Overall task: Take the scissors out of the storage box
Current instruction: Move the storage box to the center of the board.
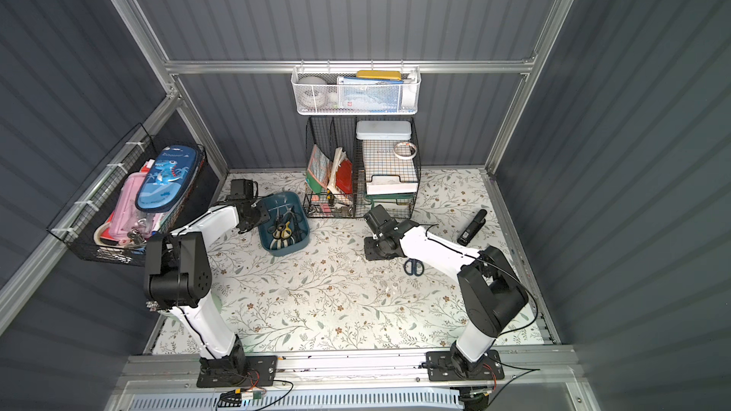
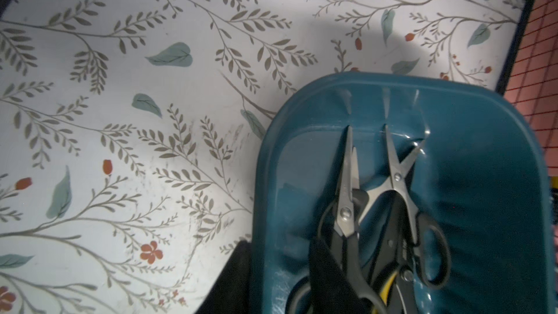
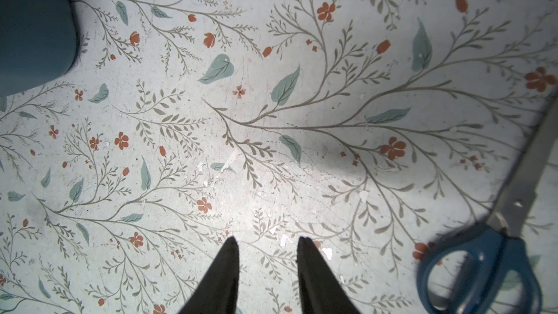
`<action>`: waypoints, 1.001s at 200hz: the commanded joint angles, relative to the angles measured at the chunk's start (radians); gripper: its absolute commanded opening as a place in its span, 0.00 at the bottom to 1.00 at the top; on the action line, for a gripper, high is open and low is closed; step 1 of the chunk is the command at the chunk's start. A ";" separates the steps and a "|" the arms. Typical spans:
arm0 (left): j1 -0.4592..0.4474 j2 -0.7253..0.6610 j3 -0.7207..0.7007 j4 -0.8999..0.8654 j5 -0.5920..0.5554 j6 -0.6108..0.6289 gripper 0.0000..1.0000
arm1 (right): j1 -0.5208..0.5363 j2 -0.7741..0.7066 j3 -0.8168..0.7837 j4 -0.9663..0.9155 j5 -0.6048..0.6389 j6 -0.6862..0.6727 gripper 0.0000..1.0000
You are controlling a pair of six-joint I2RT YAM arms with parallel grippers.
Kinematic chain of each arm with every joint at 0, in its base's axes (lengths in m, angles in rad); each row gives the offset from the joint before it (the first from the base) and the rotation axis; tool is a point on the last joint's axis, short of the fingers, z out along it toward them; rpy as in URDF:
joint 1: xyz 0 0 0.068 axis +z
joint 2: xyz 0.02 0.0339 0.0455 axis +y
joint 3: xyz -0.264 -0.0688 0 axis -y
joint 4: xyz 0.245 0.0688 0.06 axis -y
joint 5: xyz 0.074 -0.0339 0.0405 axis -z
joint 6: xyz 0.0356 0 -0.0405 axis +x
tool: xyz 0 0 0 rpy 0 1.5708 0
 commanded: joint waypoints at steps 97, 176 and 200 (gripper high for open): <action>-0.079 0.041 0.082 -0.092 0.001 0.017 0.41 | 0.006 0.004 0.022 -0.016 0.007 0.001 0.37; -0.092 -0.042 0.109 -0.150 -0.112 0.061 0.52 | 0.006 0.012 0.029 -0.004 -0.007 0.002 0.37; -0.087 -0.020 0.106 -0.174 -0.088 0.029 0.59 | 0.006 0.017 0.035 -0.001 -0.013 0.001 0.37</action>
